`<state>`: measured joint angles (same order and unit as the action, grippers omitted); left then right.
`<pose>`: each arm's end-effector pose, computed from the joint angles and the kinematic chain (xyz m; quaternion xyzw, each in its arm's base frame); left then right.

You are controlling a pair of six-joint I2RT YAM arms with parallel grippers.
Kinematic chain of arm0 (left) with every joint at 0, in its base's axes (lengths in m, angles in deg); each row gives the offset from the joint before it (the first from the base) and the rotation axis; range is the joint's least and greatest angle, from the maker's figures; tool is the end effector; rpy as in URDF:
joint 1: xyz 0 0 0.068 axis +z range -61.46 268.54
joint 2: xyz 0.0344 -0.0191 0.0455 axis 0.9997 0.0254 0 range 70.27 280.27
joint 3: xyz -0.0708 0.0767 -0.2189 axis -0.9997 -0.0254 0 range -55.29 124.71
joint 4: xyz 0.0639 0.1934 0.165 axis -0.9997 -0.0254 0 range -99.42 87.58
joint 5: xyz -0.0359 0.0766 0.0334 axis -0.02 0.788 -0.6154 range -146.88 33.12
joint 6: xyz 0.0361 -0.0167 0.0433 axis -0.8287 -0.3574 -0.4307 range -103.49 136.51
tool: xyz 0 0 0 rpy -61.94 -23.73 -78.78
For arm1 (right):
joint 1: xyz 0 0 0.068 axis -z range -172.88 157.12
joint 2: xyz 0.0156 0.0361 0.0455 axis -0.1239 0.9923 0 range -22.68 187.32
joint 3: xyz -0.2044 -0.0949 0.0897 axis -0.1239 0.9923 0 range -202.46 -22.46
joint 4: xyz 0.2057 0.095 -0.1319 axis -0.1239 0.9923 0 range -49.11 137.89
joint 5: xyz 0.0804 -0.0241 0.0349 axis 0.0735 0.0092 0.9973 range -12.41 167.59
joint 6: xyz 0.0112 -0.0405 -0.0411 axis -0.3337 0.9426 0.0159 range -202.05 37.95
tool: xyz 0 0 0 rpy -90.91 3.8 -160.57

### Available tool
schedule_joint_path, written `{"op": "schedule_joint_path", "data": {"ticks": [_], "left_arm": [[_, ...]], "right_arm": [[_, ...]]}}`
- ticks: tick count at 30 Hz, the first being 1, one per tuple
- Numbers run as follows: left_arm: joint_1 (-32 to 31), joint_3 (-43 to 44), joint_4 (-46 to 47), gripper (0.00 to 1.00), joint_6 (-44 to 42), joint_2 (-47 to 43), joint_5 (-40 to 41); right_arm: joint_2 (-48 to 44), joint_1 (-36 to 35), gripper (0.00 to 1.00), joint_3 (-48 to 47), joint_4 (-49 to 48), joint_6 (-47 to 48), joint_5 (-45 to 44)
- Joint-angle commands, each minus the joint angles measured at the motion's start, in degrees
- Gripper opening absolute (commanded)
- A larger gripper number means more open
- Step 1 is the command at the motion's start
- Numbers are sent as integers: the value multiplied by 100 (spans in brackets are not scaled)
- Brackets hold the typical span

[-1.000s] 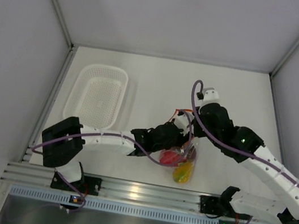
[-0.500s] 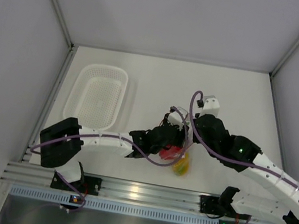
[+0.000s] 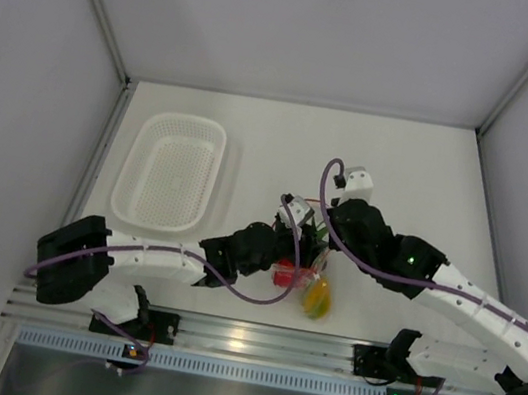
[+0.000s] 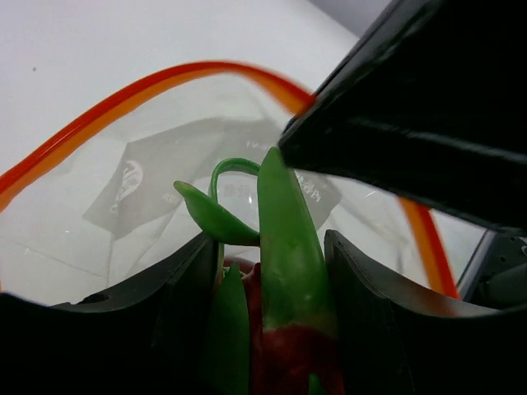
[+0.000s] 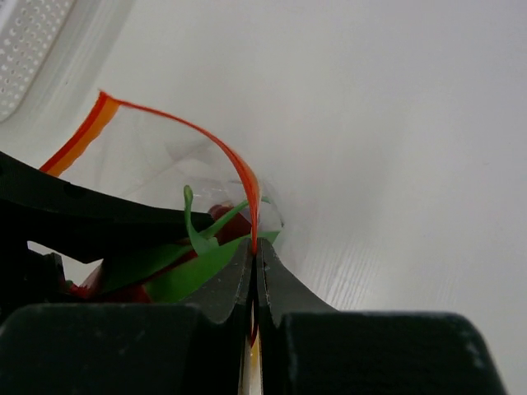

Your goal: Open the zip-top bag and remove the fake food

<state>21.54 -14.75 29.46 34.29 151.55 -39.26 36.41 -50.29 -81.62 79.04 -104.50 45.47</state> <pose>0.1381 -0.2926 0.2108 0.2220 0.7240 -0.3474 0.5531 0.1445 0.1839 0.3054 -0.1440 0.8605 0.0792 0.4822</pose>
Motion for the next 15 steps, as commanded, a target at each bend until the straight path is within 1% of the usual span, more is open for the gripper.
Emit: {"op": "schedule_joint_path", "data": {"ticks": [1, 2, 4, 5, 6, 7, 9, 10, 11, 14, 15], "left_arm": [[-6, -45, 899, 0, -345, -445, -628], [-6, -89, 890, 0, -380, -515, -646], [-6, -238, 890, 0, -424, -744, -542], [-6, -274, 890, 0, -433, -814, -489], [-6, -326, 899, 0, -459, -954, -410], [-15, -405, 890, 0, -451, -1025, -174], [-15, -476, 899, 0, -433, -1209, 29], [-15, -494, 890, 0, -399, -1254, 222], [-15, -502, 890, 0, -346, -1289, 641], [-15, -529, 899, 0, -100, -1404, 1302], [-15, -538, 916, 0, -12, -1430, 1339]], "right_arm": [[138, -200, 0, -236, -396, 241, 390], [164, -235, 0, -306, -379, 294, 382], [234, -245, 0, -438, -160, 365, -56], [313, -236, 0, -578, 111, 356, -240], [331, -236, 0, -640, 218, 356, -555], [357, -236, 0, -685, 289, 347, -646], [384, -236, 0, -781, 429, 347, -699], [393, -236, 0, -808, 491, 278, -699], [410, -245, 0, -817, 509, 242, -691], [437, -297, 0, -756, 474, 93, -620], [454, -332, 0, -738, 448, 49, -594]]}}
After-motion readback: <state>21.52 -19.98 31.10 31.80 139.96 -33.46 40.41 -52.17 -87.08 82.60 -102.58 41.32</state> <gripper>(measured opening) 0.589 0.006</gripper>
